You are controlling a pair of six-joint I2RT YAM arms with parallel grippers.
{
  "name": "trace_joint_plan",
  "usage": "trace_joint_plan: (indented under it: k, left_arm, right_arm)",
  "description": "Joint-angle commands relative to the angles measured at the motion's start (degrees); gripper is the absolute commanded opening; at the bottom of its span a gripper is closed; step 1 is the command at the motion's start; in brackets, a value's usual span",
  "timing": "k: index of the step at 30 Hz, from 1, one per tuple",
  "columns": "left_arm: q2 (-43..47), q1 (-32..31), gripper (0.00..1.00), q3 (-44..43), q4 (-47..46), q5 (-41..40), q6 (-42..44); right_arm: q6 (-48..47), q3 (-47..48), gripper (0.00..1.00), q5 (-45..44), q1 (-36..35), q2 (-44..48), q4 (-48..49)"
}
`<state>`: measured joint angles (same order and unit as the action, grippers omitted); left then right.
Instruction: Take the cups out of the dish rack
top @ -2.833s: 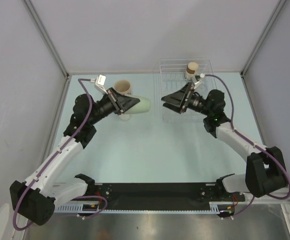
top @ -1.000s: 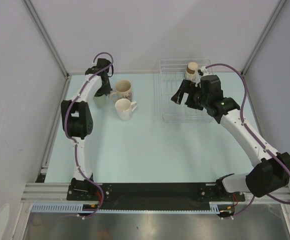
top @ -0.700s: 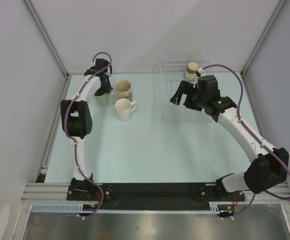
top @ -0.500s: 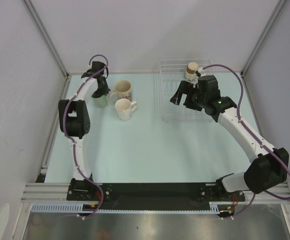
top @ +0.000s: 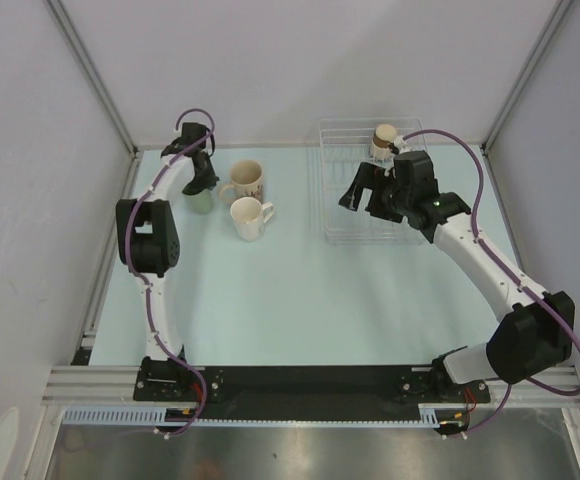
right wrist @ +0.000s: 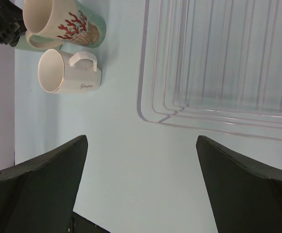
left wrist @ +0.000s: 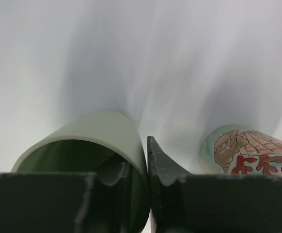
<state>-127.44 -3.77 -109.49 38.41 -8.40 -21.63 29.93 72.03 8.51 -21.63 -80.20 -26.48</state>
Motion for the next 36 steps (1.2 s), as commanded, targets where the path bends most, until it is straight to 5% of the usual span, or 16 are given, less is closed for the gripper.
trace_joint_plan:
  k: [1,6,12,17,21,27,31,36]
  left_arm:
    - [3.59,-0.36,0.28,-1.69,-0.18,-1.87,-0.78]
    - [5.18,-0.71,0.53,-2.57,0.87,-4.16,-0.7]
    - [7.73,-1.33,0.65,-3.97,1.93,-6.1,-0.61]
    - [7.99,-1.5,0.69,-14.41,8.5,-7.41,-1.4]
    - [12.27,-1.94,0.82,-21.03,10.37,-7.94,-2.1]
    - [22.74,-4.66,0.86,-13.14,8.62,-7.42,-3.07]
    - [31.36,-7.82,0.87,-0.04,4.93,-7.76,-3.34]
    - [40.85,-18.27,0.88,13.06,0.7,-14.35,-4.65]
  right_arm:
    - [-0.14,0.92,1.0,1.07,0.01,-0.22,1.34]
    - [-0.14,-0.04,1.0,1.42,0.01,-0.04,1.96]
    - [0.13,-1.1,1.0,1.94,-0.17,0.58,2.92]
    - [-0.05,-0.14,1.0,1.6,-0.08,0.58,2.93]
    - [0.04,1.0,1.0,-0.33,0.01,0.05,2.22]
    - [0.3,5.48,1.0,-12.28,2.03,-4.24,0.2]
    - [-3.21,11.89,1.0,-22.27,2.99,-10.21,-1.2]
    - [-7.26,23.93,1.0,-30.92,4.83,-21.47,-6.47]
